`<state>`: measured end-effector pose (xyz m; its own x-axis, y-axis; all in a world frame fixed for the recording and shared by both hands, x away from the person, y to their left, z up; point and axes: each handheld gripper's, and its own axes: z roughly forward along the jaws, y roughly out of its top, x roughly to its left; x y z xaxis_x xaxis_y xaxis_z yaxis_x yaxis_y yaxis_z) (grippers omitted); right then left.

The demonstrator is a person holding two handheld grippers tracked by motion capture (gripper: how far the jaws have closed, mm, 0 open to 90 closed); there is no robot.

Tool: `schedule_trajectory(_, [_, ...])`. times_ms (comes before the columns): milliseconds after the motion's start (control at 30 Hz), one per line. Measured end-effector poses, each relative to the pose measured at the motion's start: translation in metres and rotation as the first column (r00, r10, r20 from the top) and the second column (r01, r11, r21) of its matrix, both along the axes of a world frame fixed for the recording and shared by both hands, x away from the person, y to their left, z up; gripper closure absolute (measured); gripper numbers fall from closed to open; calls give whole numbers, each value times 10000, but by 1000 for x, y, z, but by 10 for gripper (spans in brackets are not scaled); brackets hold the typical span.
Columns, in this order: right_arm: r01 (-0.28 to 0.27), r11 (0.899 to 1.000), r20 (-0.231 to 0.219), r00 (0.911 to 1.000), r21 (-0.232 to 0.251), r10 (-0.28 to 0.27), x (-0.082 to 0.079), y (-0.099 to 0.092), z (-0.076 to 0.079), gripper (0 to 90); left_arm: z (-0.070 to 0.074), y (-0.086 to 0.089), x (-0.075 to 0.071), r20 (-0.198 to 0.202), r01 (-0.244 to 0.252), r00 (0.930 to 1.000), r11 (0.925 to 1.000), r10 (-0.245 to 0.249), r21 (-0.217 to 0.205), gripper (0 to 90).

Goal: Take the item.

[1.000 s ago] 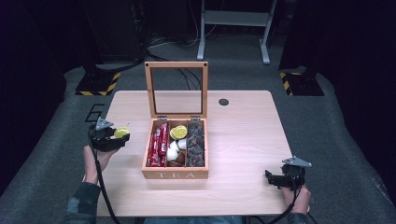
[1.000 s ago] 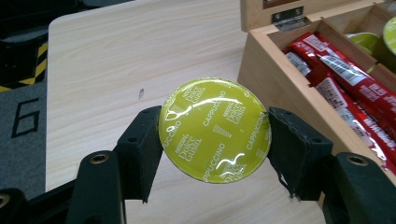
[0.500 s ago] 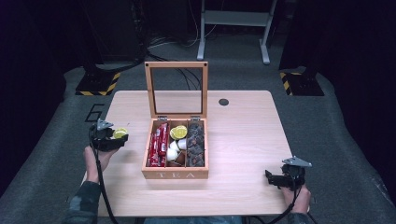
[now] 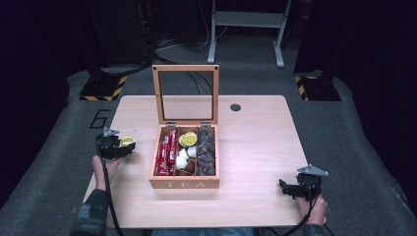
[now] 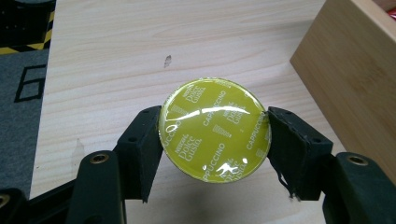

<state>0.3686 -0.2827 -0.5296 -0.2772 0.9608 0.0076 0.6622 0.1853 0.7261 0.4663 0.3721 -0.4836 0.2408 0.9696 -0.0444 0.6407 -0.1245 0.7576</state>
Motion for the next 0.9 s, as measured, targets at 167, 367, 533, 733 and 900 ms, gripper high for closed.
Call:
schedule_trajectory(167, [3, 10000, 2, 10000, -1, -3, 0, 0, 0, 33, -3, 1, 4, 3, -108, 9999, 9999, 108, 57, 379])
schedule_trajectory(367, [5, 10000, 5, 10000, -3, -5, 0, 0, 0, 33, -9, 2, 9, -106, -208, 9997, 9997, 209, 100, 378])
schedule_trajectory(533, [1, 10000, 4, 10000, -3, -1, 0, 0, 0, 33, -17, 2, 14, -224, -319, 9992, 9995, 319, 11, 379])
schedule_trajectory(733, [8, 10000, 5, 10000, -4, -8, 0, 0, 0, 33, -23, 5, 17, -249, -544, 9983, 9980, 536, -325, 378])
schedule_trajectory(900, [4, 10000, 8, 10000, -6, -4, 0, 0, 0, 34, -23, 7, 17, -344, -400, 9986, 9988, 390, -283, 377])
